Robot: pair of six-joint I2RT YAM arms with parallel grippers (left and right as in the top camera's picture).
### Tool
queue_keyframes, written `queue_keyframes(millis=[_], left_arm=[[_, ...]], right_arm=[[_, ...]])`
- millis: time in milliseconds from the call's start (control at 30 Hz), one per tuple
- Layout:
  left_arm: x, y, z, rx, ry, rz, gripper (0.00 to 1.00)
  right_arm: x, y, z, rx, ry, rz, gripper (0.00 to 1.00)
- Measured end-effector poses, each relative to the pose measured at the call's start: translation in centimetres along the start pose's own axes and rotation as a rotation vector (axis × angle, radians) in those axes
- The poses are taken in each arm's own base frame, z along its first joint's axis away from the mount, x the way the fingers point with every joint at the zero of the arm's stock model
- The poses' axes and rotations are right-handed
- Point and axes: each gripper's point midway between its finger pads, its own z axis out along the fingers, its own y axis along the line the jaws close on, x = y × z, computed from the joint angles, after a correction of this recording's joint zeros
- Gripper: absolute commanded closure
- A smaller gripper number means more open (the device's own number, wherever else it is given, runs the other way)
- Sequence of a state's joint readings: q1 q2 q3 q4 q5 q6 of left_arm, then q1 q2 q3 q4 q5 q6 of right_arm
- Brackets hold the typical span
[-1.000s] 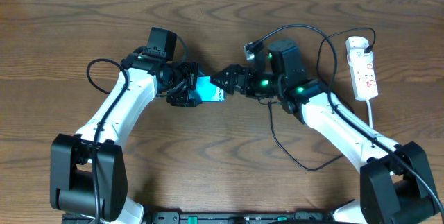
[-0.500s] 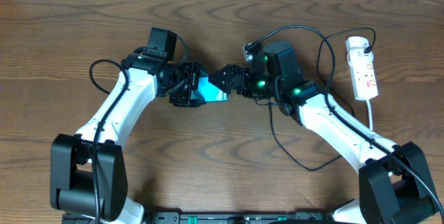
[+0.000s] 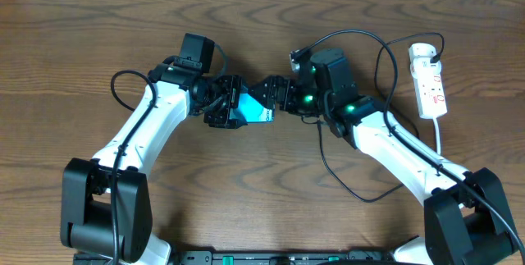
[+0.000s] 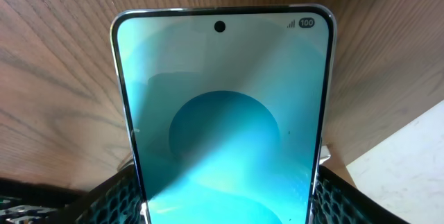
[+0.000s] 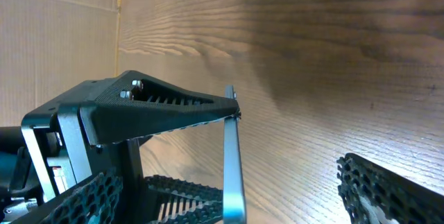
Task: Plug charger to phone and switch on socket
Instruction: 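Grasp the phone's bottom end with the right gripper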
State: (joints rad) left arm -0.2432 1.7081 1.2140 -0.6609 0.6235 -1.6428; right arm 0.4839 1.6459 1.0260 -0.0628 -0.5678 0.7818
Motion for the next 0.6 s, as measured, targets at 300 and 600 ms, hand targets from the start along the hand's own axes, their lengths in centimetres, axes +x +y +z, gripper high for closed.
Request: queue_keyframes(millis=[300, 600], left_arm=[[0.0, 0.0, 0.0, 0.000, 0.000, 0.000, 0.93], [0.0, 0.0, 0.0, 0.000, 0.000, 0.001, 0.93]], right_arm=[[0.5, 0.4, 0.3, -0.001, 0.009, -0.004, 0.09], [1.2, -0.4, 0.3, 0.031, 0.037, 0.031, 0.30]])
